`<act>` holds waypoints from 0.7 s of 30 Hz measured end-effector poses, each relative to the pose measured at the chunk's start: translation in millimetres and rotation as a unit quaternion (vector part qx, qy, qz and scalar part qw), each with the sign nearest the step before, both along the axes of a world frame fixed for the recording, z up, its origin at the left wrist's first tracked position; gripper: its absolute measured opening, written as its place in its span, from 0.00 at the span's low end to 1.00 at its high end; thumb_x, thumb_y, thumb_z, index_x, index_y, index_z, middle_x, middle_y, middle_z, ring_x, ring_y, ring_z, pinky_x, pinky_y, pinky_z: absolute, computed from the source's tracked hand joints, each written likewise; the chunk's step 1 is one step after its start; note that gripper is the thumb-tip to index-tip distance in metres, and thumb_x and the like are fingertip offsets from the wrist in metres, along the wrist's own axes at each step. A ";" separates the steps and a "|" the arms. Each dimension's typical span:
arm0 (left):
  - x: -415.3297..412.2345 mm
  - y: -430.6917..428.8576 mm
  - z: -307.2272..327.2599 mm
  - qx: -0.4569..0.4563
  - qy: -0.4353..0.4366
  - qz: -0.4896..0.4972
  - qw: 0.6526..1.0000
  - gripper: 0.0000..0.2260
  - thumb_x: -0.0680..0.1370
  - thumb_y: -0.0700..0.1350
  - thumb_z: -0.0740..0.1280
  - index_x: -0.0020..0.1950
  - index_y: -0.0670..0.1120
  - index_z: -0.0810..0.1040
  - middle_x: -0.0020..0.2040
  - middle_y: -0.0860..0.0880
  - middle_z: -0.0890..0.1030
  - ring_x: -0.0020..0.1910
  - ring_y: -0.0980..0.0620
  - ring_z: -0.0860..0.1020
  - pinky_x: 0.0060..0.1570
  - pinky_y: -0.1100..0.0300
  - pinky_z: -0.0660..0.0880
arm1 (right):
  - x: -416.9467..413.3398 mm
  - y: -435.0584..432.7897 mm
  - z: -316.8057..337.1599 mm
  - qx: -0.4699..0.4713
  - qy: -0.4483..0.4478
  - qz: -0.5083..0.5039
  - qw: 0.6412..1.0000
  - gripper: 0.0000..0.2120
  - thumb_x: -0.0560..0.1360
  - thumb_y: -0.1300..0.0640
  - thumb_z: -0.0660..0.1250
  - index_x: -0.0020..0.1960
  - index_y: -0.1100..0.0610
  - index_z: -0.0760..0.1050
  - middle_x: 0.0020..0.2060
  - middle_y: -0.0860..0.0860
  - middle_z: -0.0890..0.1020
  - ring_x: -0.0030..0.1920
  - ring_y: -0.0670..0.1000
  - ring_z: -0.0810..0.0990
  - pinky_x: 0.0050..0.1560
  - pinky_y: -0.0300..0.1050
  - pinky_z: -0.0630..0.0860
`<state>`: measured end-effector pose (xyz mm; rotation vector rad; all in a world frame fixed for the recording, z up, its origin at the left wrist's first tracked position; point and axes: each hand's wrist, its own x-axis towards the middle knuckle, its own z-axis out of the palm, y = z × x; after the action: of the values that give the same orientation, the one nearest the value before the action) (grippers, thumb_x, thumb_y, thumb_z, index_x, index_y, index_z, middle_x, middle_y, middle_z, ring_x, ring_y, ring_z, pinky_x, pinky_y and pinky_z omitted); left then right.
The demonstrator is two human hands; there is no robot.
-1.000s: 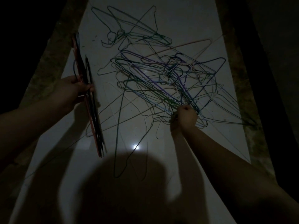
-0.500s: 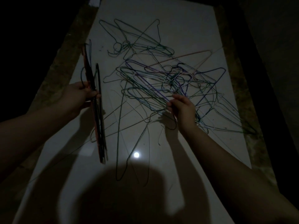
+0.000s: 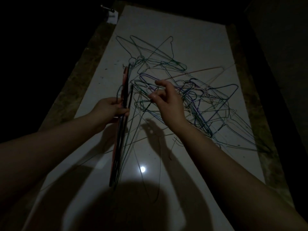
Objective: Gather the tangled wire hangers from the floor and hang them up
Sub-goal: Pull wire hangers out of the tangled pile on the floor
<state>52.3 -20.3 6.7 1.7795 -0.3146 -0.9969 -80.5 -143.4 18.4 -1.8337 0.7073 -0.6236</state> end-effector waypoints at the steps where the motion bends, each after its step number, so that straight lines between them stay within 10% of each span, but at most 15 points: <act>1: -3.8 -1.5 -0.1 0.003 0.002 -0.002 1.000 0.08 0.76 0.33 0.64 0.43 0.46 0.75 0.40 0.46 0.80 0.39 0.52 0.79 0.36 0.64 0.78 | 2.9 2.8 0.8 -0.013 0.000 0.003 1.000 0.14 0.76 0.62 0.66 0.61 0.57 0.69 0.38 0.56 0.81 0.44 0.56 0.81 0.52 0.60 0.76; 9: -21.3 -6.0 -6.5 0.008 -0.004 -0.031 0.999 0.17 0.74 0.30 0.66 0.62 0.34 0.73 0.44 0.43 0.77 0.45 0.48 0.77 0.33 0.70 0.76 | 15.1 14.0 2.0 -0.067 0.014 0.013 0.998 0.12 0.75 0.62 0.66 0.56 0.54 0.67 0.35 0.44 0.77 0.40 0.52 0.79 0.43 0.54 0.76; 21: -25.9 -10.7 -12.8 0.019 -0.004 -0.069 0.997 0.09 0.72 0.35 0.70 0.46 0.45 0.74 0.43 0.46 0.78 0.44 0.48 0.78 0.45 0.58 0.78 | 14.5 18.5 1.0 -0.069 0.016 -0.014 0.997 0.09 0.76 0.59 0.65 0.55 0.53 0.69 0.40 0.45 0.78 0.40 0.49 0.80 0.42 0.46 0.74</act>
<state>26.4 -31.0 -6.1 1.8154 -0.4309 -1.0988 -66.0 -124.9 19.4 -1.9672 0.7271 -0.6764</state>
